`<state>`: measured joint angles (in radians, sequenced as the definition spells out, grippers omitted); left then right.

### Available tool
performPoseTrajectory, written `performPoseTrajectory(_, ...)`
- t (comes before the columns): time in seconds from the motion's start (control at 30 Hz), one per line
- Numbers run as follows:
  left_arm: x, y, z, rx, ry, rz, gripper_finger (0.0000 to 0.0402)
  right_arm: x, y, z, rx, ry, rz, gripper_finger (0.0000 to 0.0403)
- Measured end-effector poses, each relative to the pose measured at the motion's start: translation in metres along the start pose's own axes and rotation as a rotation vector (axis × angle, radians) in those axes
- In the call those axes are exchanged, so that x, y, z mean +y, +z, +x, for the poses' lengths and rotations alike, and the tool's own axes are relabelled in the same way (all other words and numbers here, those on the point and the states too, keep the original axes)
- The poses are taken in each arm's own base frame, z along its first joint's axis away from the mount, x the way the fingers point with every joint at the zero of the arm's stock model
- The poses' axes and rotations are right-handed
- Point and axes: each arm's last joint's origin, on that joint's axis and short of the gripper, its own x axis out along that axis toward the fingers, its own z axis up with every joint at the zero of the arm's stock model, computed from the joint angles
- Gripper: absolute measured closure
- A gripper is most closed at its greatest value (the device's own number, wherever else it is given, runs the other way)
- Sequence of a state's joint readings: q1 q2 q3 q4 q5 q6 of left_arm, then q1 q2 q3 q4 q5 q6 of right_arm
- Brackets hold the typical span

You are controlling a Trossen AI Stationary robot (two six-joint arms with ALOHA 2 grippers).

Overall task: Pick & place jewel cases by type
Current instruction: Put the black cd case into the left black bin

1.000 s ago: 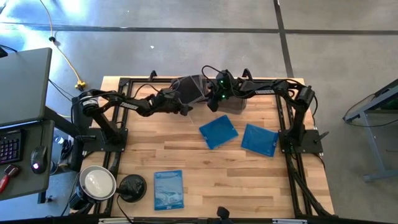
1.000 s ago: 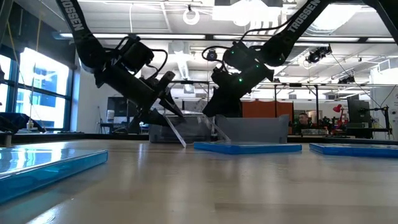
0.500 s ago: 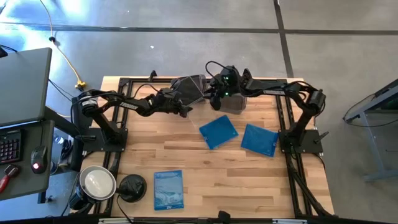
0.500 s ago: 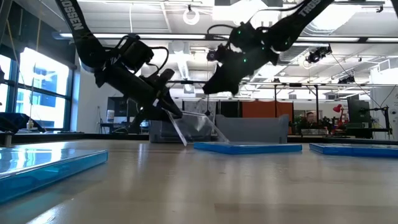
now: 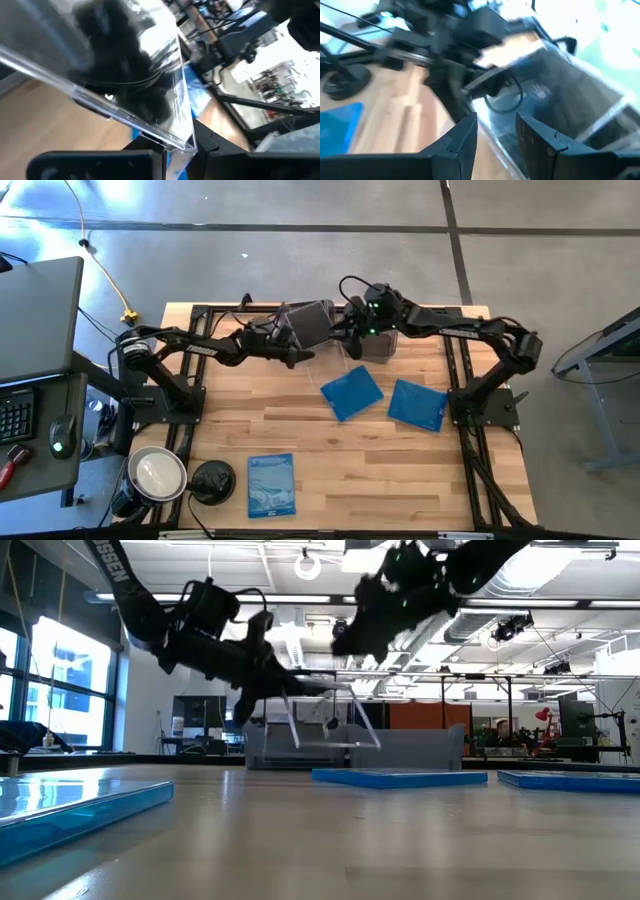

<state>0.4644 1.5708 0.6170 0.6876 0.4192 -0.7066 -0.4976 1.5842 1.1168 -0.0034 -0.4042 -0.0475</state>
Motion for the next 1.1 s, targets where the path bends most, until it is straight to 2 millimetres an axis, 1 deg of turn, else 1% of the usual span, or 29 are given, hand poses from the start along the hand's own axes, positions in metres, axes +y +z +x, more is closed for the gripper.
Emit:
performPoseTrajectory(0.13, -0.015, 0.010, -0.010, -0.046, -0.051, 0.044, 0.0361, 0.019, 0.016, -0.018, -0.059, 0.014, -0.086, 0.0273)
performPoseTrajectory(0.23, -0.025, 0.017, -0.018, -0.077, -0.075, 0.092, 0.0360, 0.032, 0.027, -0.032, -0.097, -0.007, -0.127, 0.0273)
performPoseTrajectory(0.3, -0.032, 0.021, -0.023, -0.103, -0.097, 0.136, 0.0360, 0.040, 0.031, -0.039, -0.110, -0.023, -0.139, 0.0273)
performPoseTrajectory(0.37, -0.037, 0.024, -0.027, -0.113, -0.113, 0.166, 0.0359, 0.045, 0.030, -0.043, -0.086, -0.036, -0.137, 0.0273)
performPoseTrajectory(0.5, -0.045, 0.028, -0.034, -0.128, -0.144, 0.197, 0.0359, 0.052, 0.024, -0.046, -0.008, -0.017, -0.123, 0.0273)
performPoseTrajectory(0.67, -0.050, 0.030, -0.038, -0.145, -0.160, 0.211, 0.0359, 0.064, 0.016, -0.042, 0.073, -0.006, -0.202, 0.0273)
performPoseTrajectory(0.87, -0.053, 0.032, -0.041, -0.153, -0.178, 0.237, 0.0358, 0.074, 0.014, -0.037, 0.090, -0.105, -0.198, 0.0273)
performPoseTrajectory(1.0, -0.054, 0.032, -0.041, -0.156, -0.181, 0.241, 0.0358, 0.074, 0.015, -0.037, 0.076, -0.102, -0.144, 0.0272)
performPoseTrajectory(1.1, -0.054, 0.032, -0.041, -0.164, -0.183, 0.266, 0.0358, 0.073, 0.015, -0.035, 0.073, -0.158, -0.122, 0.0272)
